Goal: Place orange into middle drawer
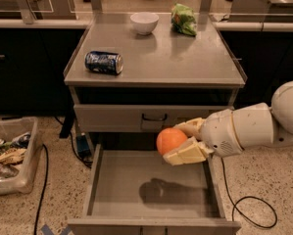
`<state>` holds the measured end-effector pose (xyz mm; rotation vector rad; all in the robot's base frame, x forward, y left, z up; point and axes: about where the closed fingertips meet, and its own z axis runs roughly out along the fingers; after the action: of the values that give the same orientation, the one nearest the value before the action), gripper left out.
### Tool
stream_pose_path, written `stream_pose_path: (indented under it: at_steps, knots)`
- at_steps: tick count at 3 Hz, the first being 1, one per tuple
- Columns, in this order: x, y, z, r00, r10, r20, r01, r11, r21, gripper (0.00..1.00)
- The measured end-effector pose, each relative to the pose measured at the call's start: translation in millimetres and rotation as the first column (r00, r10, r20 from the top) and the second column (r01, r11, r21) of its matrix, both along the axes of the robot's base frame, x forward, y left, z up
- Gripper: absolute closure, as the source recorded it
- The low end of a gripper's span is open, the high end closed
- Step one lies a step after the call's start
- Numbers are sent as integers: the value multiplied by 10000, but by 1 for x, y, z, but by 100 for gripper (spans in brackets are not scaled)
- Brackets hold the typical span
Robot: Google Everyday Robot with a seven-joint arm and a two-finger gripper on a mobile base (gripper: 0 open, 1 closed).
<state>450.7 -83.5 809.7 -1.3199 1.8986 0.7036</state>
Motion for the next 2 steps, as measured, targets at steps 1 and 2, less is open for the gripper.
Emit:
stream_pose_path:
  at_steps: [1, 2]
  knots:
    - [0, 0, 0, 10000, -1, 2, 1, 10000, 1, 100]
    - [-3, 8, -27, 9997, -221, -112, 222, 9997, 111, 100]
